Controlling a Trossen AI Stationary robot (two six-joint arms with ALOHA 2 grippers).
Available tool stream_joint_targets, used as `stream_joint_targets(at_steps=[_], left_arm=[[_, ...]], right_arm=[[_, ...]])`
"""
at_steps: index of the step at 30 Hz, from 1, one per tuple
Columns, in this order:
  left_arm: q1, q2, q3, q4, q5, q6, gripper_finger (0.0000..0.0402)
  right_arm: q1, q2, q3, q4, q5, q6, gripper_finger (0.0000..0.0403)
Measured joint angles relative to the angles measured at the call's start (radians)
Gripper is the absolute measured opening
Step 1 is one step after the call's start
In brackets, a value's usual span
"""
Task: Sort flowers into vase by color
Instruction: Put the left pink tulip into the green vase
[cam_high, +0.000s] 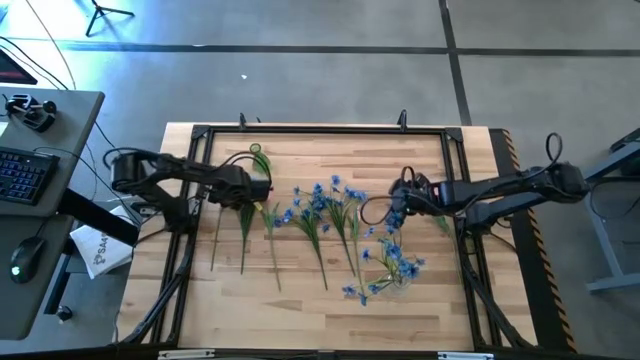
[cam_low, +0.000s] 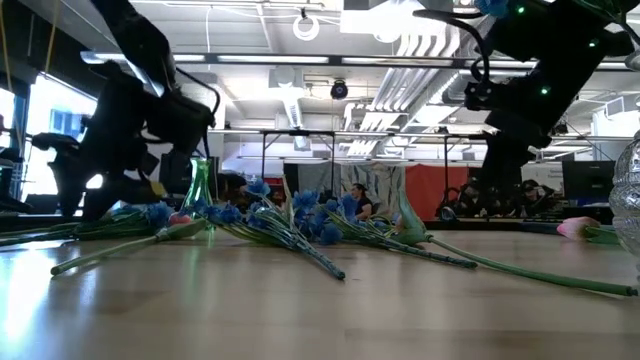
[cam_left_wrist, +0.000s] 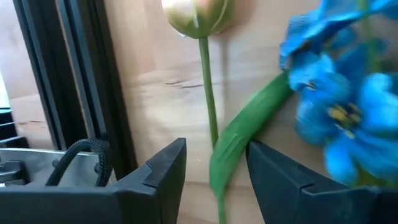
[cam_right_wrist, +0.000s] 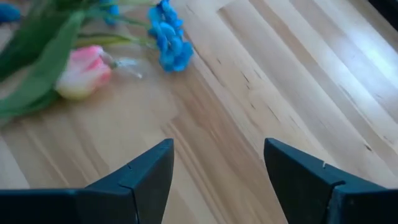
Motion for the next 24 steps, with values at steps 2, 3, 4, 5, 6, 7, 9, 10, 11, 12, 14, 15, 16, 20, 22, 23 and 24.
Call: stream_joint_targets(at_steps=[2, 3, 4, 5, 6, 7, 9, 10, 11, 12, 14, 15, 16, 20, 22, 23, 24], left_arm=[[0.023, 0.028, 0.000, 0.000, 0.001, 0.024, 0.0140], [0.032, 0.037, 0.002, 0.001, 0.004, 0.034, 0.0135], [0.042, 0.044, 0.004, 0.003, 0.005, 0.046, 0.0129], [0.049, 0.051, 0.004, 0.005, 0.009, 0.053, 0.0125], [0.055, 0.057, 0.004, 0.007, 0.014, 0.062, 0.0119], [0.059, 0.061, 0.004, 0.013, 0.018, 0.074, 0.0113], [0.067, 0.064, 0.004, 0.027, 0.028, 0.100, 0.0096], [0.070, 0.064, 0.004, 0.031, 0.034, 0.109, 0.0086], [0.073, 0.064, 0.004, 0.034, 0.038, 0.121, 0.0074], [0.077, 0.064, 0.004, 0.036, 0.043, 0.133, 0.0062], [0.078, 0.064, 0.003, 0.036, 0.053, 0.153, 0.0035], [0.078, 0.064, 0.003, 0.037, 0.055, 0.168, 0.0020], [0.078, 0.061, 0.003, 0.036, 0.054, 0.181, 0.0011], [0.078, 0.009, 0.002, -0.024, 0.002, 0.173, 0.0008], [0.071, -0.050, 0.018, -0.072, -0.041, 0.153, 0.0004], [0.067, -0.084, 0.030, -0.089, -0.062, 0.140, 0.0003], [0.061, -0.118, 0.040, -0.129, -0.079, 0.126, 0.0002]], right_arm=[[0.022, 0.000, 0.000, -0.034, 0.026, 0.023, 0.0245], [0.030, 0.000, 0.000, -0.049, 0.035, 0.039, 0.0245], [0.038, 0.000, 0.000, -0.064, 0.042, 0.057, 0.0245], [0.046, 0.000, 0.000, -0.074, 0.053, 0.078, 0.0245], [0.054, 0.000, 0.000, -0.081, 0.060, 0.096, 0.0245], [0.064, 0.000, 0.000, -0.087, 0.067, 0.114, 0.0245], [0.085, 0.000, 0.000, -0.086, 0.081, 0.140, 0.0245], [0.099, 0.000, 0.000, -0.085, 0.088, 0.153, 0.0245], [0.112, 0.000, 0.000, -0.086, 0.101, 0.166, 0.0245], [0.126, 0.000, 0.000, -0.086, 0.114, 0.182, 0.0245], [0.155, 0.000, 0.000, -0.086, 0.141, 0.213, 0.0245], [0.170, 0.000, 0.000, -0.088, 0.154, 0.226, 0.0245], [0.183, 0.000, 0.000, -0.089, 0.166, 0.241, 0.0245], [0.226, 0.000, 0.000, -0.089, 0.227, 0.276, 0.0245], [0.241, 0.000, 0.000, -0.089, 0.260, 0.280, 0.0245], [0.246, 0.000, 0.000, -0.088, 0.271, 0.280, 0.0245], [0.251, 0.000, 0.000, -0.088, 0.284, 0.280, 0.0245]])
